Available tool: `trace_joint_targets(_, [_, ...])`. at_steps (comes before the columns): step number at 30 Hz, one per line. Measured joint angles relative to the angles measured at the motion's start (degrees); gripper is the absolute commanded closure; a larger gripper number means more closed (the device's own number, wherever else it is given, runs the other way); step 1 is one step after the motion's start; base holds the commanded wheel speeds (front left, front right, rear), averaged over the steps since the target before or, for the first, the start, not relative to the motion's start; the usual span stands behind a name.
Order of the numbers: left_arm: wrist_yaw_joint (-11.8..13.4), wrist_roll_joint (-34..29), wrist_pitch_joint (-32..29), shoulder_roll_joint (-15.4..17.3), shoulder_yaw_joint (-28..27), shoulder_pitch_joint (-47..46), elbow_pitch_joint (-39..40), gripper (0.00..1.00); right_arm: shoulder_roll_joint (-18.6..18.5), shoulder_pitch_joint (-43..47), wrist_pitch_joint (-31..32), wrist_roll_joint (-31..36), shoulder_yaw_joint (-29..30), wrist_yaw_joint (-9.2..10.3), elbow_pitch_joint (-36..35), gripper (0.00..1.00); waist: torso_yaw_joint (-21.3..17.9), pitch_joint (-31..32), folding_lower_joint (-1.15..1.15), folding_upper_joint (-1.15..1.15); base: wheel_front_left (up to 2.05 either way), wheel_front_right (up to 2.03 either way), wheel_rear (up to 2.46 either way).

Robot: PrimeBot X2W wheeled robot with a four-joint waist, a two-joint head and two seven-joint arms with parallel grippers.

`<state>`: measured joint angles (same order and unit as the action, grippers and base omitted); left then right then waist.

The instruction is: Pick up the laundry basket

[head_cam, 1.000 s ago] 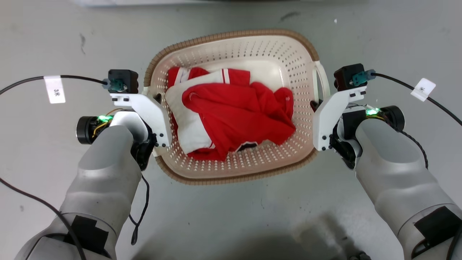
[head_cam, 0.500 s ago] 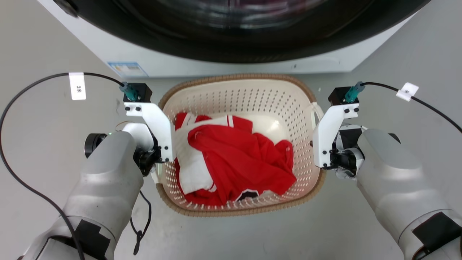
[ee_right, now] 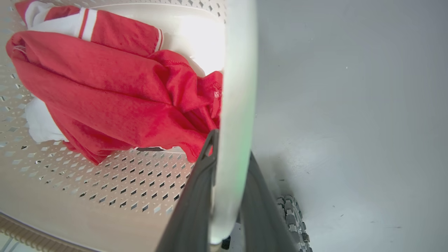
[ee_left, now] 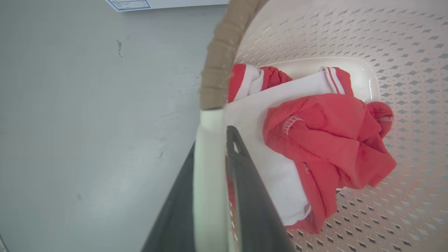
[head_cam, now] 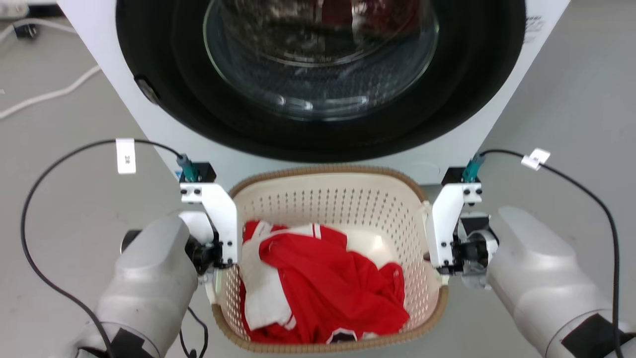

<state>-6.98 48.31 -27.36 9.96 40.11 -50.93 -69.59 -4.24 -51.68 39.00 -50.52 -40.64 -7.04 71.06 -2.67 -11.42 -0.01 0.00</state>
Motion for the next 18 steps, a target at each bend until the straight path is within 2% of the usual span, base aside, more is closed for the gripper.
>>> trace_joint_targets(12, [0.00, 2.79, -2.30, -1.88, 2.33, 7.08, -1.54, 1.00, -0.03, 6.78, 0.88, -2.41, -2.63, 0.00, 1.80, 1.00, 0.75, 9.60, -0.01, 0.00, 0.00, 0.00, 0.00])
trace_joint_targets(18, [0.00, 3.38, -2.75, -2.14, 3.41, 8.08, -1.79, 1.00, -0.04, 8.05, 0.87, -3.57, -3.14, 0.00, 2.24, 1.00, 1.51, 12.06, -0.01, 0.00, 0.00, 0.00, 0.00])
